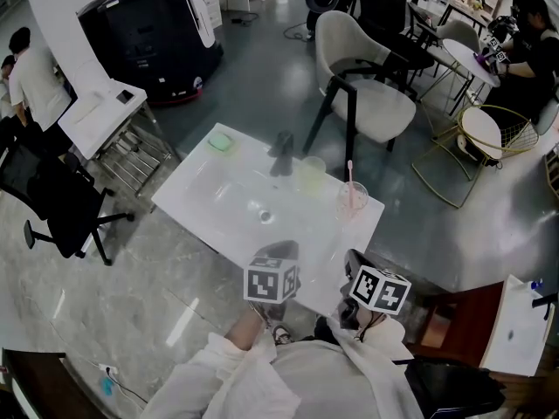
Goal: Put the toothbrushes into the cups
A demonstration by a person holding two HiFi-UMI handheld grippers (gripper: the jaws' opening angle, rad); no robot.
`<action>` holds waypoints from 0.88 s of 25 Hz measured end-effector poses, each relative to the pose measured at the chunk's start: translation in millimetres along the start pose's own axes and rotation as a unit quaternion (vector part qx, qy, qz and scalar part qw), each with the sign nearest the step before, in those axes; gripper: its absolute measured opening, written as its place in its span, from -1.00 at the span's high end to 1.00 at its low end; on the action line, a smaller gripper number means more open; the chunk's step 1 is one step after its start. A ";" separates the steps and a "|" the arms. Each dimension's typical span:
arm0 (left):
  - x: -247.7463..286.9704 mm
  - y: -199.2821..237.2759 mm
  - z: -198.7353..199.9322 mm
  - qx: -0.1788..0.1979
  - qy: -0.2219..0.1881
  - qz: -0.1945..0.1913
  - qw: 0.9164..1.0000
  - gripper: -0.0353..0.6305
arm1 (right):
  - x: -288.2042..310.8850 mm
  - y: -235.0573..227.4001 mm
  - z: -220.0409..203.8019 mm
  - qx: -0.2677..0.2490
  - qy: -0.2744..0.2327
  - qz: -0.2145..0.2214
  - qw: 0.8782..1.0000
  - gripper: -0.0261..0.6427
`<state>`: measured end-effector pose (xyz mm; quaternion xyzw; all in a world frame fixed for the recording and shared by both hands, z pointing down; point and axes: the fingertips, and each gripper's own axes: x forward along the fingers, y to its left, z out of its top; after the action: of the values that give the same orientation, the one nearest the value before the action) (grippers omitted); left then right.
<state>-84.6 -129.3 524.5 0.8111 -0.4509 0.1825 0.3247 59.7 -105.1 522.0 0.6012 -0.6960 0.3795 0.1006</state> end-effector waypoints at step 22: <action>47.8 -54.7 -26.6 0.042 0.074 -0.051 0.995 0.87 | -15.9 -57.6 0.3 0.037 -0.004 -0.042 0.998 0.85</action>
<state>-13.0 -119.3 552.1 0.8305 -0.3753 0.2440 0.3315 116.5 -92.6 535.7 0.6347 -0.6560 0.3982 0.0911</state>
